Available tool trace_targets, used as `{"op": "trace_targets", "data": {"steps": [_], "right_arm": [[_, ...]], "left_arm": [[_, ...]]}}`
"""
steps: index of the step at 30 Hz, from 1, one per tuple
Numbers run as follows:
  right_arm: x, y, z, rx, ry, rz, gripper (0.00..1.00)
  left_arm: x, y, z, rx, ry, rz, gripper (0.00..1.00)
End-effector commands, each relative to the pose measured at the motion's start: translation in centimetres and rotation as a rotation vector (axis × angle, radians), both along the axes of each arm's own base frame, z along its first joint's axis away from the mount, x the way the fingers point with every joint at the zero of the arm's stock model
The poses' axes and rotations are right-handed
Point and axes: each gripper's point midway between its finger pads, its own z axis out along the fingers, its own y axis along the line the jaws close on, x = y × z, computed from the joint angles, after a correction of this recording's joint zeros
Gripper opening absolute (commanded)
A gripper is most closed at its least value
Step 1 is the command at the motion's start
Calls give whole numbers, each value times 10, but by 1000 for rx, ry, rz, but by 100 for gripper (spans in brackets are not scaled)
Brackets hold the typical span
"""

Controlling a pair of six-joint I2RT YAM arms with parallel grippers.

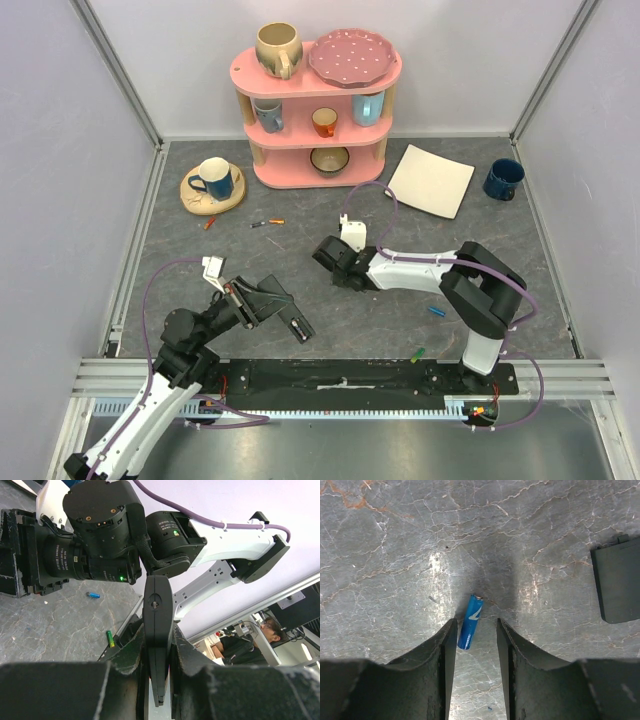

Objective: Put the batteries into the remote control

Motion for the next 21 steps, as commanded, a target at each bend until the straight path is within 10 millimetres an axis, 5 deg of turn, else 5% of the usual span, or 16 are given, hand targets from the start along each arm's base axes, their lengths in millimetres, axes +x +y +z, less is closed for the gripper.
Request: {"op": "trace_targets", "data": {"steps": [1, 17, 21], "right_arm": [[-8, -12, -18, -44, 13, -7, 42], [-18, -20, -25, -79, 41, 41, 18], [-17, -17, -9, -84, 20, 127, 17]], "left_arm": [[3, -2, -36, 2, 39, -9, 2], [3, -3, -37, -3, 43, -9, 2], [7, -1, -36, -16, 47, 10, 2]]}}
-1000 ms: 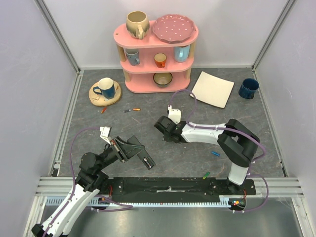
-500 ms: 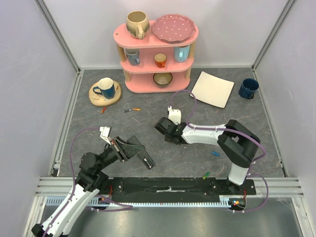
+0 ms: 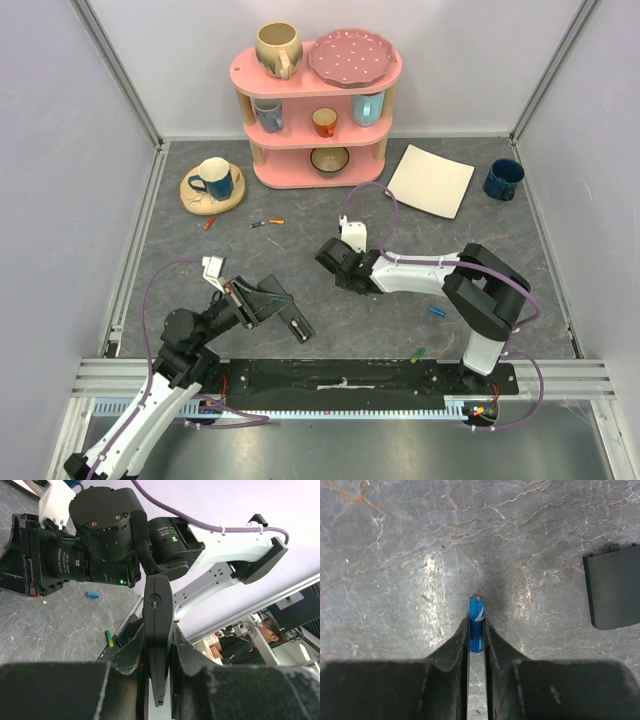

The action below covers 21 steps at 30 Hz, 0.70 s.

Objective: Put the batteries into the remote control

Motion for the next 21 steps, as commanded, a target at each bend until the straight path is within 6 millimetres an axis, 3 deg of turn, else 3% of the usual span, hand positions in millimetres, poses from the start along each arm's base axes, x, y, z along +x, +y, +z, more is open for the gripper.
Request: {"op": "trace_targets", "data": {"steps": [1, 6, 7, 9, 10, 12, 13, 14, 17, 18, 20, 21], "right_arm": [[-17, -7, 5, -42, 42, 113, 17], [-26, -6, 55, -10, 9, 265, 16], [-26, -8, 75, 6, -31, 299, 16], [-32, -14, 91, 11, -41, 332, 16], [-35, -15, 110, 36, -71, 355, 16], [-44, -17, 131, 55, -82, 426, 11], [-49, -21, 137, 47, -73, 448, 7], [-49, -21, 150, 49, -91, 470, 0], [-57, -25, 173, 40, -106, 549, 0], [-61, -25, 182, 58, -119, 576, 0], [-71, -21, 193, 97, -122, 644, 0], [-74, -22, 202, 108, -146, 674, 0]], "left_arm": [[8, -1, -36, -16, 42, 17, 2], [19, 2, -32, -54, 52, 70, 2], [21, 2, -30, -57, 50, 75, 2], [26, 1, -35, -43, 74, 87, 2], [27, 1, -27, -60, 48, 90, 2], [31, -2, -35, -34, 81, 89, 2], [31, -2, -26, -54, 51, 88, 2], [36, -5, -36, -26, 91, 92, 2], [40, -7, -24, -43, 56, 90, 2], [44, -10, -32, -20, 87, 92, 2], [47, -11, -22, -38, 60, 96, 2], [51, -13, -30, -19, 87, 97, 2]]}}
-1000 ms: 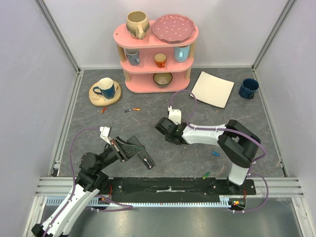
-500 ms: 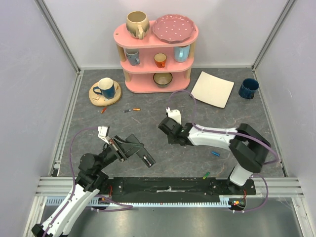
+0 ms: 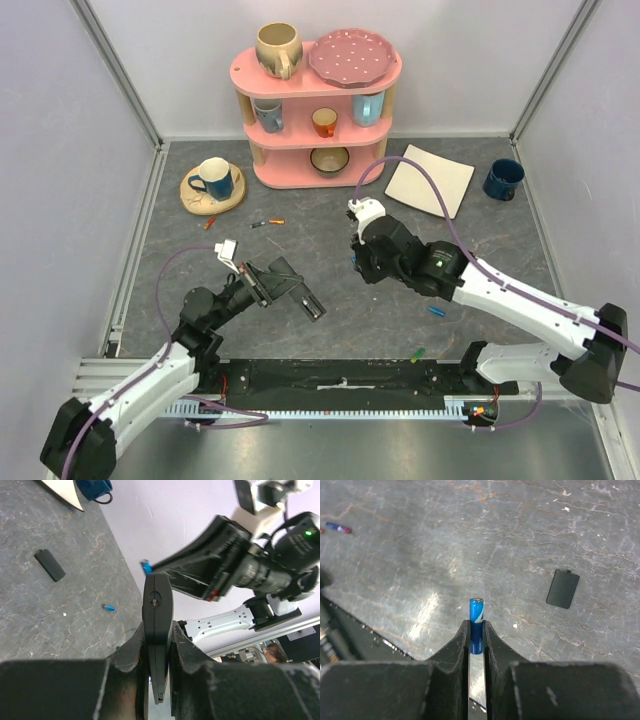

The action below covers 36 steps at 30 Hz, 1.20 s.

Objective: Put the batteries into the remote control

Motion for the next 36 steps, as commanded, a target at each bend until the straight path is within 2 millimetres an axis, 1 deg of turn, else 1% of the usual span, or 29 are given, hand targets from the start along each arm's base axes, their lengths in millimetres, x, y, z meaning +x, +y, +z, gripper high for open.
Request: {"op": "trace_targets", "data": {"steps": [1, 2, 3, 4, 5, 6, 8, 10, 14, 21, 28, 31, 33, 35, 36], "right_arm": [[-29, 0, 31, 24, -14, 217, 0], [-31, 1, 36, 32, -21, 238, 0], [-33, 0, 39, 29, -26, 257, 0], [-38, 0, 39, 26, -13, 280, 0], [-42, 5, 43, 41, -2, 315, 0], [-48, 9, 41, 49, 23, 347, 0], [-57, 17, 43, 85, 50, 400, 0], [-57, 22, 42, 96, 55, 414, 0], [-64, 34, 36, 113, 88, 448, 0], [-70, 51, 25, 101, 115, 467, 0], [-65, 70, 27, 131, 88, 421, 0], [-66, 76, 25, 135, 94, 418, 0], [-66, 80, 21, 131, 104, 418, 0], [-67, 83, 18, 120, 109, 421, 0], [-67, 84, 16, 117, 112, 418, 0]], "left_arm": [[5, 3, -14, -28, -23, 31, 2], [7, 2, -14, -27, -15, 34, 2], [8, 2, -10, -35, -29, 34, 2], [11, 0, -13, -26, -12, 37, 2], [12, -1, -14, -24, -11, 37, 2], [13, -2, -11, -30, -15, 37, 2], [16, -3, -14, -24, -2, 39, 2], [17, -4, -12, -32, -9, 39, 2], [18, -7, -17, -35, 17, 32, 2], [18, -9, -19, -36, 27, 21, 2], [15, -9, -21, -40, 35, 8, 2], [14, -8, -21, -45, 34, 10, 2], [14, -8, -23, -39, 42, 11, 2], [14, -8, -21, -41, 35, 13, 2], [14, -8, -24, -32, 43, 14, 2]]}}
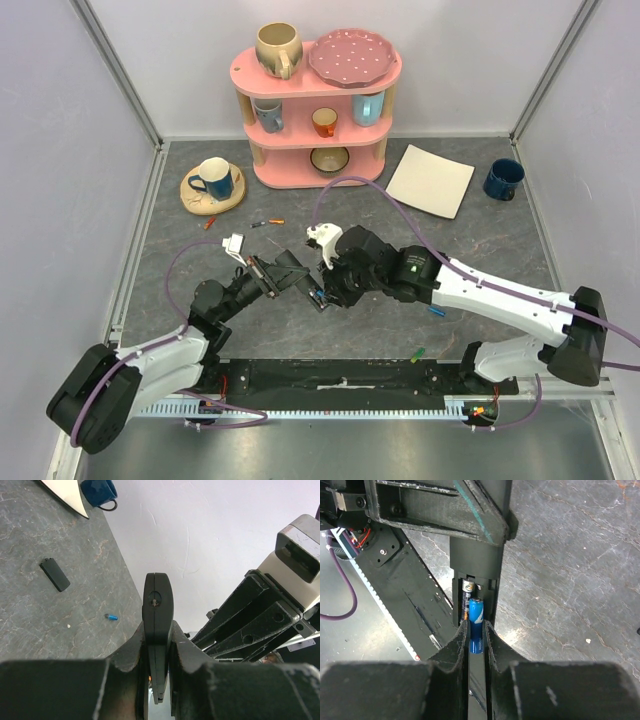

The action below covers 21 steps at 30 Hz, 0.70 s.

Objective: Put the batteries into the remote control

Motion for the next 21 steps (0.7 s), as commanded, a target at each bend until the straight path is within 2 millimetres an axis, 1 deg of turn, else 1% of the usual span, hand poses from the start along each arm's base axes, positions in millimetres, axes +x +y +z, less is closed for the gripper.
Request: {"op": "trace_targets", "data": {"steps": [1, 5, 11, 20, 21], "right_arm": [[6, 19, 19, 58, -31, -13, 0], [8, 21, 18, 50, -29, -16, 0], [10, 19, 14, 17, -26, -32, 0], [8, 11, 9, -44, -4, -48, 0], [8, 9, 8, -59, 0, -52, 0]], "left_arm": [[-11, 7, -12, -11, 12, 2, 2], [-12, 7, -12, -6, 15, 4, 2], [-13, 8, -14, 0, 18, 6, 2], [-11, 12, -15, 0, 20, 29, 2], [-10, 12, -19, 9, 34, 33, 2]]}}
